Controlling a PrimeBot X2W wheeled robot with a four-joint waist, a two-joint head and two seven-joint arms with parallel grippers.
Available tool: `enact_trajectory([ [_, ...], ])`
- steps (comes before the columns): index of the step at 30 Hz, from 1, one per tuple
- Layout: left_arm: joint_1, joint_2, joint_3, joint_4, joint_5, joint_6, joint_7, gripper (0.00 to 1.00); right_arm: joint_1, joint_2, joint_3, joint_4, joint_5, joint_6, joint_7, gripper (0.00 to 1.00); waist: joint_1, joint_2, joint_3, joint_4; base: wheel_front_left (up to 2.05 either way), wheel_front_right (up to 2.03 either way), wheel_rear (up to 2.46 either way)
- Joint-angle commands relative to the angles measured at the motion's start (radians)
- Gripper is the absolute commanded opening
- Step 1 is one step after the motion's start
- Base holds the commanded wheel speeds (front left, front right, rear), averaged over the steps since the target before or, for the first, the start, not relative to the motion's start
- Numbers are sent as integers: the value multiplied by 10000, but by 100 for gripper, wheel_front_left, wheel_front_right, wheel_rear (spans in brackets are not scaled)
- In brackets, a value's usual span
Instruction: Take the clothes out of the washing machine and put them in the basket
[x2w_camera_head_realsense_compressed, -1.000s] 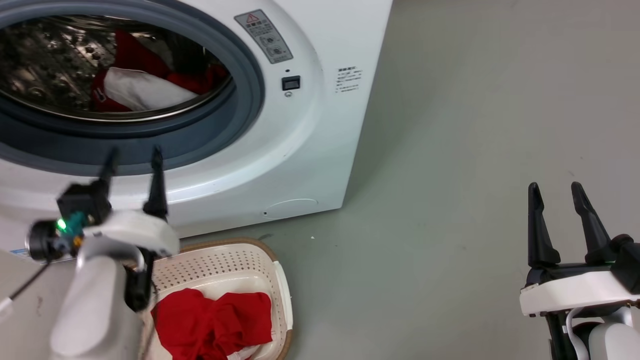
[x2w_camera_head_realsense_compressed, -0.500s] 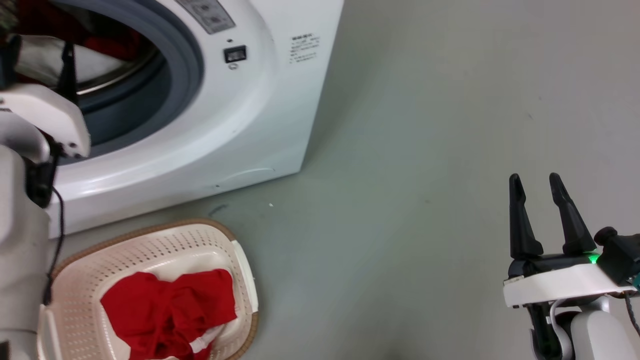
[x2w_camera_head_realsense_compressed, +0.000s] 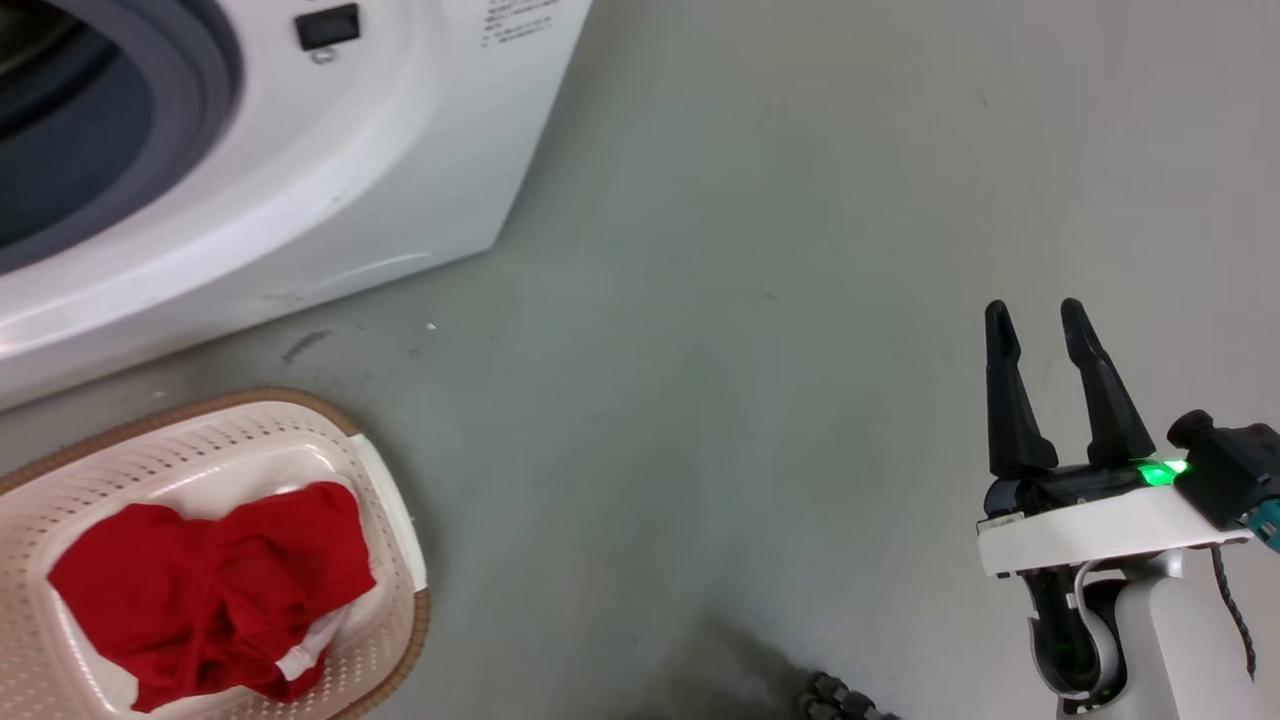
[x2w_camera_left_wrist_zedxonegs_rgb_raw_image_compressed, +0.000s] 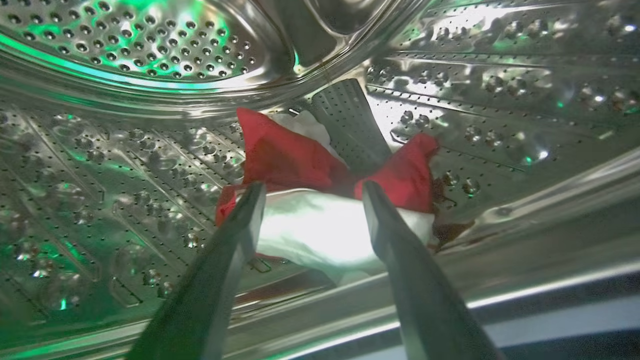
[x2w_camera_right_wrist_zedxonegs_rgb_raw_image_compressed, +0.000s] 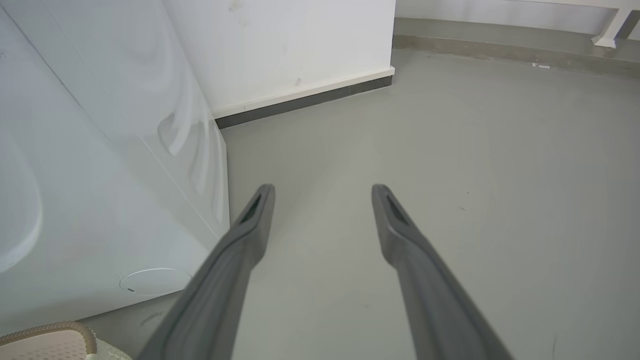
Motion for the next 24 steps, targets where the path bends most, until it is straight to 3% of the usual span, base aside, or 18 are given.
enact_trajectory([
  [1, -196, 60, -40, 0, -44, 3, 87, 100, -92, 12, 22, -25, 52, -3, -19, 100, -1, 0, 359, -305, 0, 0, 0],
  [11, -1889, 1409, -1042, -462, -740, -8, 3399, 100, -246, 14, 578, -223, 563, -3, -19, 100, -1, 0, 1487, -964, 0, 0, 0],
  [15, -2060, 1532, -1151, -802, -903, -9, 4379, 100, -217, 11, 632, -299, 708, -3, -19, 100, -1, 0, 1770, -972, 0, 0, 0],
  [24, -1629, 1707, -1129, -1498, -1017, 525, 5669, 100, -38, 13, 504, -594, 893, -3, -20, 100, -1, 0, 2155, -955, 0, 0, 0],
])
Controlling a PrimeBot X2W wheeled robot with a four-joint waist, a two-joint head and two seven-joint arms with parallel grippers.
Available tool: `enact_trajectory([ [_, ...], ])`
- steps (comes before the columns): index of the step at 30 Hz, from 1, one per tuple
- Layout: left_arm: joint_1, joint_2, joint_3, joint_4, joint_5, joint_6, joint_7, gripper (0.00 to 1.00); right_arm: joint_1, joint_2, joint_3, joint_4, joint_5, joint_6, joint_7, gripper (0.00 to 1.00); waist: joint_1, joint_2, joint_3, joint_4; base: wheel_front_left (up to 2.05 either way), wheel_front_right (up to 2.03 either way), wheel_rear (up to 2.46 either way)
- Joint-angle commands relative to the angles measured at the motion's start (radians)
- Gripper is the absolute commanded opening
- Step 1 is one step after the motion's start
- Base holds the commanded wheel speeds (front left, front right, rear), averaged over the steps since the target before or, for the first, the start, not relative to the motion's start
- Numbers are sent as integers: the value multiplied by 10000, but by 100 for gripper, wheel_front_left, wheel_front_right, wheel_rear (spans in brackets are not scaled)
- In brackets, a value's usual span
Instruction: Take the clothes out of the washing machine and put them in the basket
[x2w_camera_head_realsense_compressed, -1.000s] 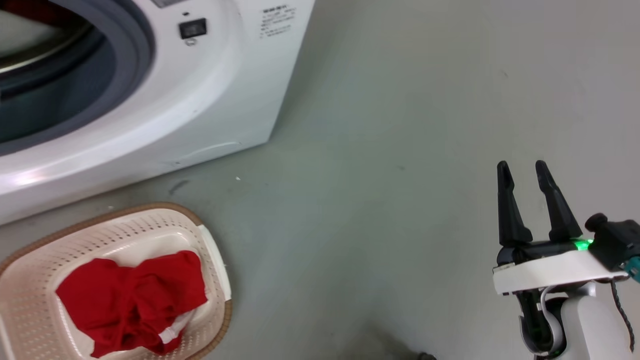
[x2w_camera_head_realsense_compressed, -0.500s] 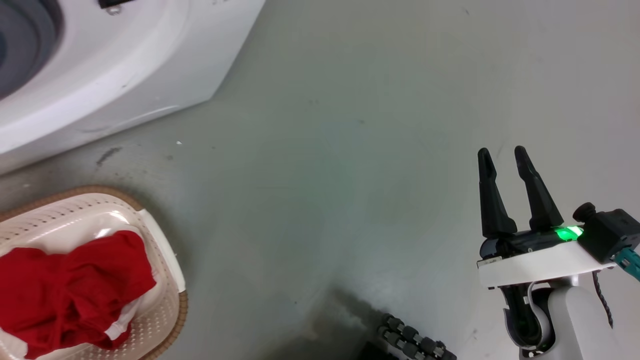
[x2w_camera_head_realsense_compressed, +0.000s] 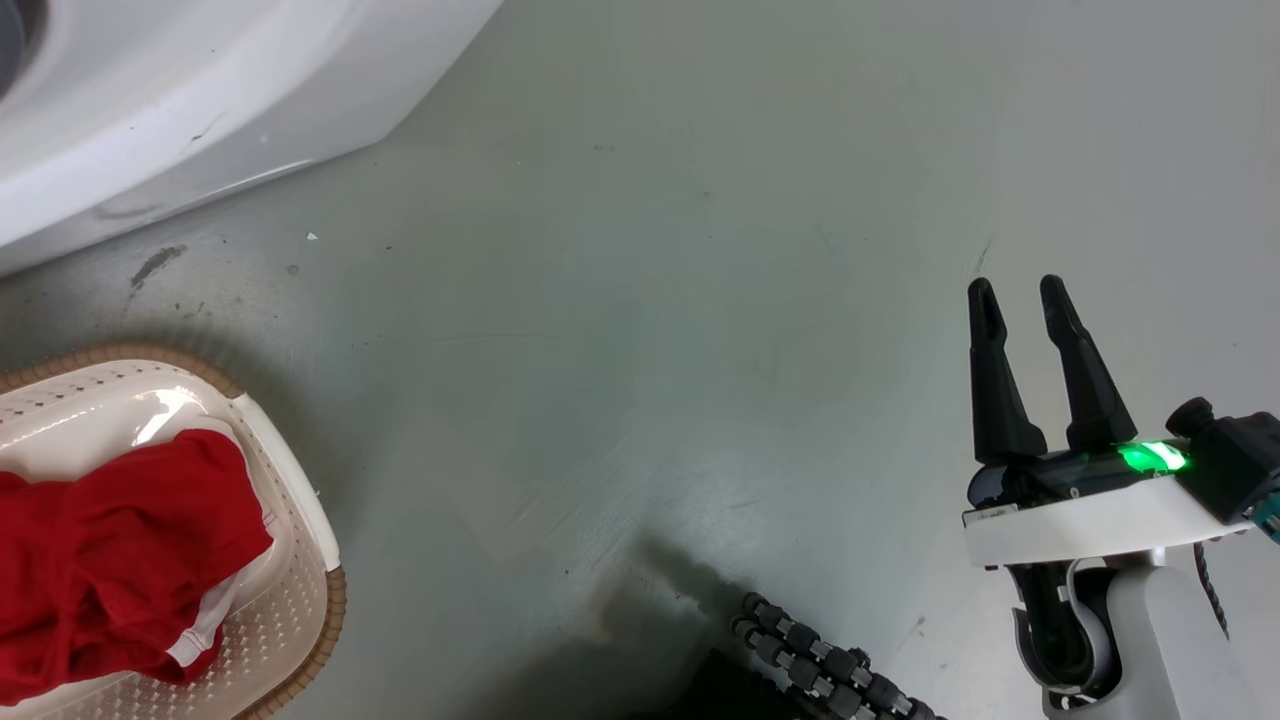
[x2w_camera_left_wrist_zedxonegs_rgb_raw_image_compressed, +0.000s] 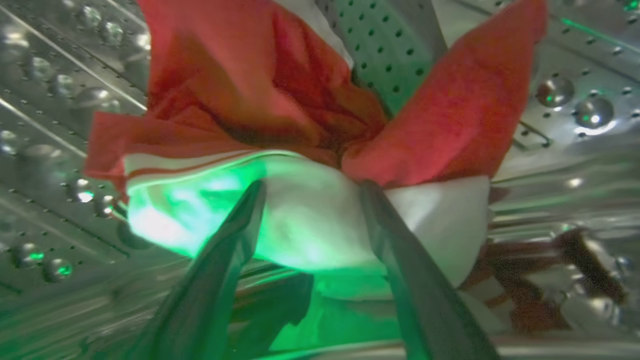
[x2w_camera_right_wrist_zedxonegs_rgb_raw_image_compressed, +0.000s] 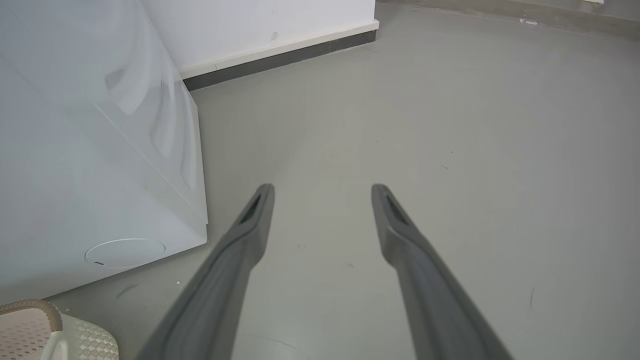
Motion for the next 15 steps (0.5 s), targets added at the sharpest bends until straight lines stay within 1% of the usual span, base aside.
enact_trajectory([
  [1, 184, 83, 23, -45, -28, 104, 65, 100, 82, 13, -27, -71, 21, -3, -16, 100, -1, 0, 31, 5, 0, 0, 0],
  [2, 209, 122, 31, -105, -10, 169, 183, 100, 87, 13, -32, -74, 51, -3, -16, 100, -1, 0, 54, 4, 0, 0, 0],
  [3, 241, 133, 25, -185, -2, 216, 243, 73, 78, 13, -36, -85, 62, -3, -16, 100, -1, 0, 75, 2, 0, 0, 0],
  [4, 250, 142, 35, -266, -9, 271, 285, 26, 74, 13, -39, -92, 60, -3, -16, 100, -1, 0, 97, 0, 0, 0, 0],
  [5, 258, 195, 60, -347, 17, 350, 257, 0, 68, 13, -38, -84, 66, -3, -16, 100, -1, 0, 110, -6, 0, 0, 0],
  [9, 205, 469, 145, -522, 165, 575, -243, 0, -6, 11, 9, -86, 110, -3, -17, 100, -1, 0, 122, -51, 0, 0, 0],
  [15, -137, 655, 194, -121, 450, 738, -1965, 0, -177, 13, 114, -8, 130, -3, -17, 100, -1, 0, 27, -146, 0, 0, 0],
])
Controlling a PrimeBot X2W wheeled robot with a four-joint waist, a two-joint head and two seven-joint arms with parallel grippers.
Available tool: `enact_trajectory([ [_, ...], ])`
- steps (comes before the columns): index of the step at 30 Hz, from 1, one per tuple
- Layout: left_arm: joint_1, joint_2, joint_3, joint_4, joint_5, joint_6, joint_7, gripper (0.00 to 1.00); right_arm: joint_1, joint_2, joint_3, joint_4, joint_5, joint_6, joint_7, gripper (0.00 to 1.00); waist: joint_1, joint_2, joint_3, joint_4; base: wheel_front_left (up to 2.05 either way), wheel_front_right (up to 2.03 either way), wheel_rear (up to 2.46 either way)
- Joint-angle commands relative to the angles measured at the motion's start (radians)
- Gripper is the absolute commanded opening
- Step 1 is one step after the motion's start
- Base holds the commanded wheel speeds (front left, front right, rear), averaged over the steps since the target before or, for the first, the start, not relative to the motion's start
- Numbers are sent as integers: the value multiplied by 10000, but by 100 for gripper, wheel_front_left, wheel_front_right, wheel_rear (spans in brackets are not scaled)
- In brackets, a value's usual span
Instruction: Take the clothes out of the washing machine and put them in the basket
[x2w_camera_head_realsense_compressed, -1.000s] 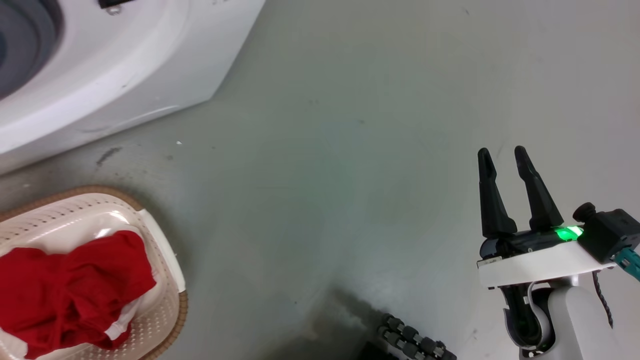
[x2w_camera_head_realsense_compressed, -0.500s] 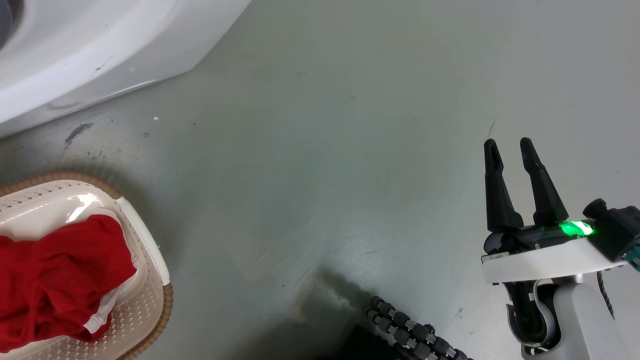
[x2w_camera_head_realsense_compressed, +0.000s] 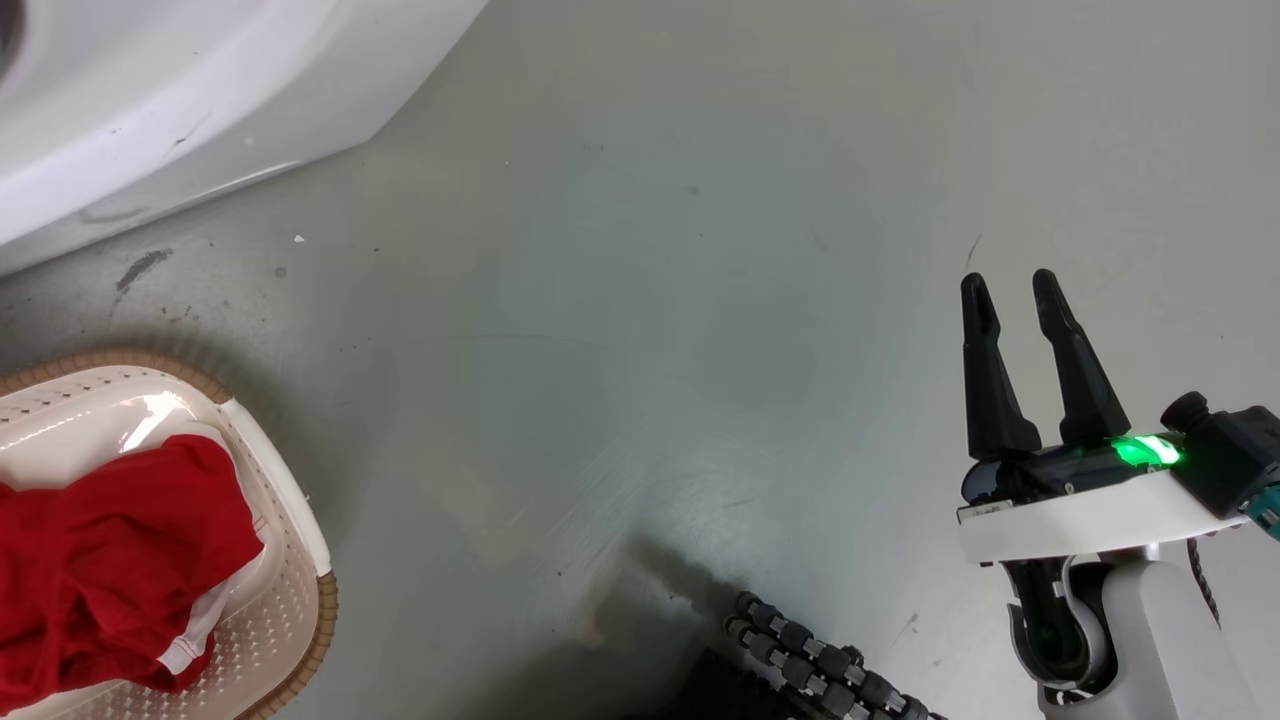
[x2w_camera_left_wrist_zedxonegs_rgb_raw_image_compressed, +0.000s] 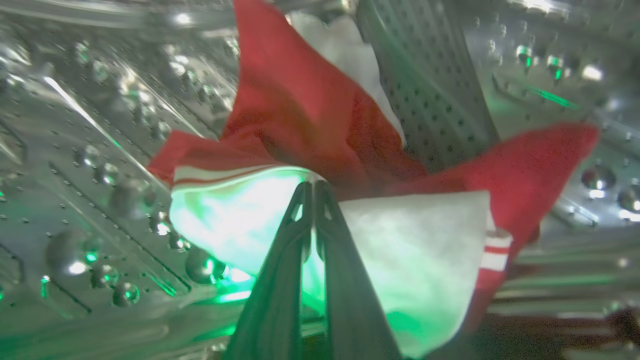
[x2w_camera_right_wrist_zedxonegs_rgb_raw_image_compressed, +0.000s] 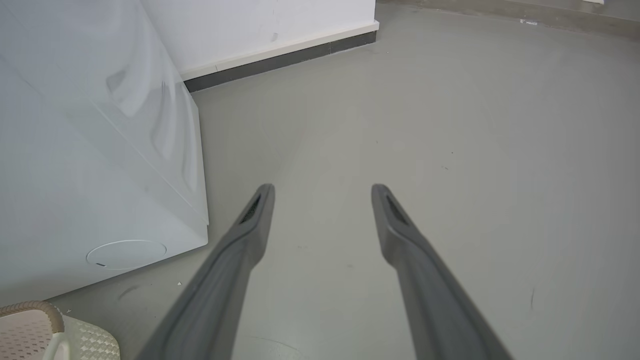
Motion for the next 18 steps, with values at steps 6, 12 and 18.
enact_trajectory([
  [6, -305, -80, 30, 684, 115, 61, -2031, 0, -278, 11, 68, 68, -49, -3, -17, 100, -1, 0, -255, -65, 0, 0, 0],
  [12, -36, -321, 81, 1368, 8, 151, -3928, 0, -353, 11, -43, 101, -138, -3, -17, 100, -1, 0, -579, 29, 0, 0, 0],
  [18, 904, -823, 499, 2043, -595, 368, -5620, 0, -289, 11, -235, 235, -247, -3, -17, 100, -1, 0, -1135, 271, 0, 0, 0],
])
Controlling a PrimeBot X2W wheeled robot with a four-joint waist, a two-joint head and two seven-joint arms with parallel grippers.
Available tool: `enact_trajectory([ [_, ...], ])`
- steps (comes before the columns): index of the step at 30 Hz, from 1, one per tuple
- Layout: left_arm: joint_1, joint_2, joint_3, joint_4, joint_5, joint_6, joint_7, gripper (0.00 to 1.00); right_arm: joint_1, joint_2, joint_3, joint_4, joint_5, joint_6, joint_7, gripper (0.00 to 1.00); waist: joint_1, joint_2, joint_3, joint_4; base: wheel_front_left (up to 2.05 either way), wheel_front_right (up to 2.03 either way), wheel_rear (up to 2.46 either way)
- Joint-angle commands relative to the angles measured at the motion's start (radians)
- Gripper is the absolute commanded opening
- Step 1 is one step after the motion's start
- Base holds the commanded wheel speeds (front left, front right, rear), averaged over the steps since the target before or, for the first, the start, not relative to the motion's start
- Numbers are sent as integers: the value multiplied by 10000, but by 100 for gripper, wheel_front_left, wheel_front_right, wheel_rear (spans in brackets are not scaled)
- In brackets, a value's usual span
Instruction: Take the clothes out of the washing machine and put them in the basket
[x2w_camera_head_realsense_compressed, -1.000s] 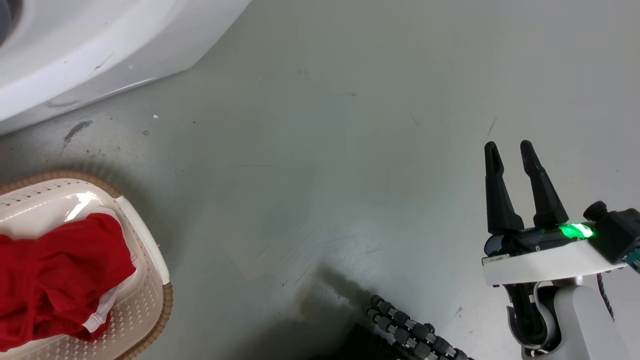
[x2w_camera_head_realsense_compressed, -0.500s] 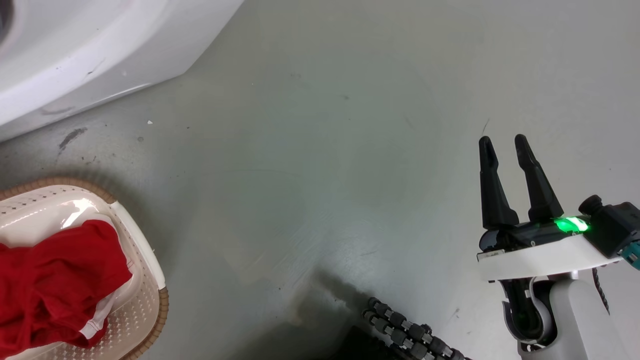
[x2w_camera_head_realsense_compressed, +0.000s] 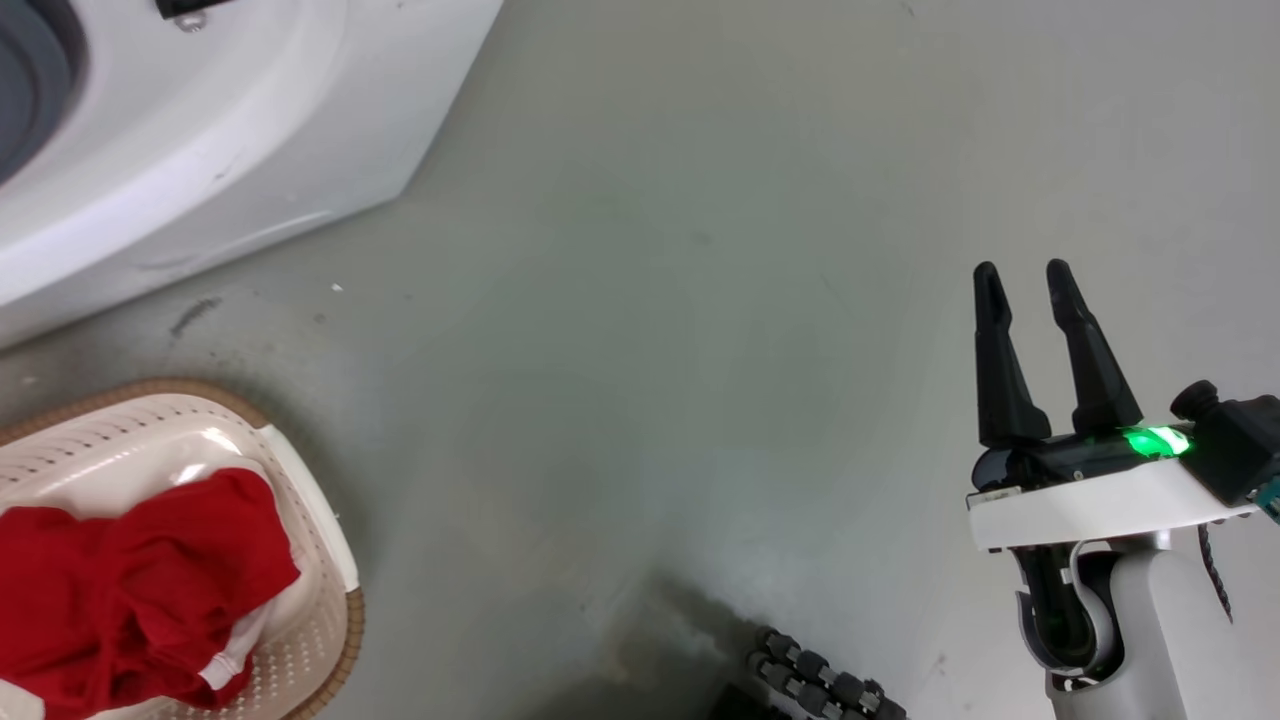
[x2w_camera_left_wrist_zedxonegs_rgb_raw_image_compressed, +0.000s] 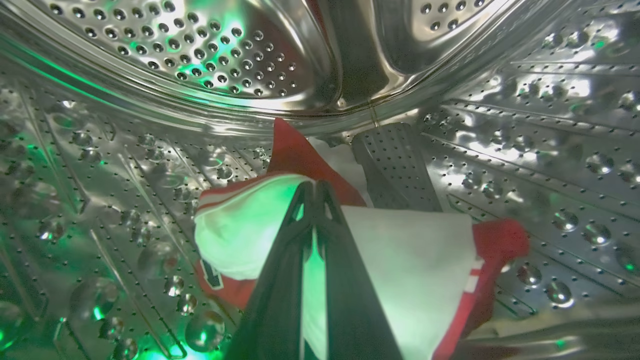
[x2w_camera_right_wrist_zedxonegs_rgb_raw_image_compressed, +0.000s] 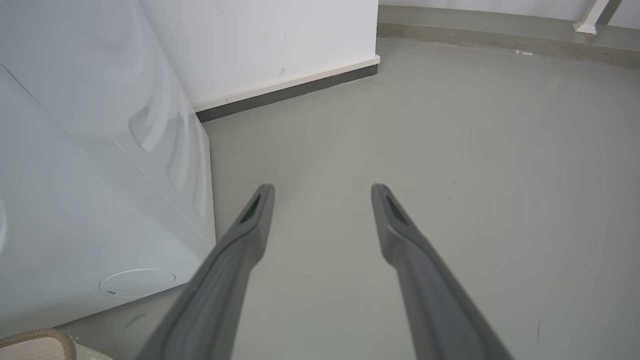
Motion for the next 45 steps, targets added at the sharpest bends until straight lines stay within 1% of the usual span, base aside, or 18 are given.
enact_trajectory([
  [1, 335, -127, 57, 92, -75, 29, -288, 0, -50, 4, -78, 21, -66, -3, -17, 100, 0, 0, -308, 162, 0, 0, 0],
  [7, 1588, -733, 353, 405, -630, 85, -1793, 0, 246, 1, -383, 146, -369, -3, -17, 100, 0, 0, -1282, 536, 0, 0, 0],
  [13, 2944, -1565, 540, 561, -1153, 135, -3081, 0, 628, 0, -690, 327, -796, -3, -17, 100, 0, 0, -2523, 1031, 0, 0, 0],
  [19, 4303, -2318, 598, 204, -1486, 183, -3874, 0, 1143, -4, -982, 430, -1267, -3, -16, 100, 0, 0, -3770, 1439, 0, 0, 0],
  [27, 6152, -3173, 601, -1149, -1765, 334, -4237, 0, 1787, 0, -1366, 458, -1907, -3, 18, 100, 0, 0, -5186, 2104, 0, 0, 0],
  [29, 6379, -3256, 590, -1406, -1785, 370, -4262, 0, 1830, -2, -1398, 391, -1961, -3, 52, 100, 0, 0, -5308, 2182, 0, 0, 0],
  [32, 7125, -3508, 524, -2181, -1797, 484, -4293, 0, 2018, 0, -1561, 220, -2153, -3, 262, 100, 0, 0, -5692, 2431, 0, 0, 0],
  [39, 9616, -4041, 495, -4200, -1996, 930, -4322, 0, 2471, -2, -1880, -373, -2502, -3, 814, 100, 0, 0, -6388, 2874, 0, 0, 0],
  [43, 11154, -4343, 414, -5270, -2168, 1320, -4149, 0, 2660, 1, -2039, -711, -2592, -3, 1094, 100, 0, 0, -6542, 3075, 0, 0, 0],
  [45, 11824, -4526, 296, -5590, -2251, 1417, -3974, 0, 2758, 3, -2083, -884, -2618, -3, 1200, 100, 0, 0, -6499, 3154, 0, 0, 0],
])
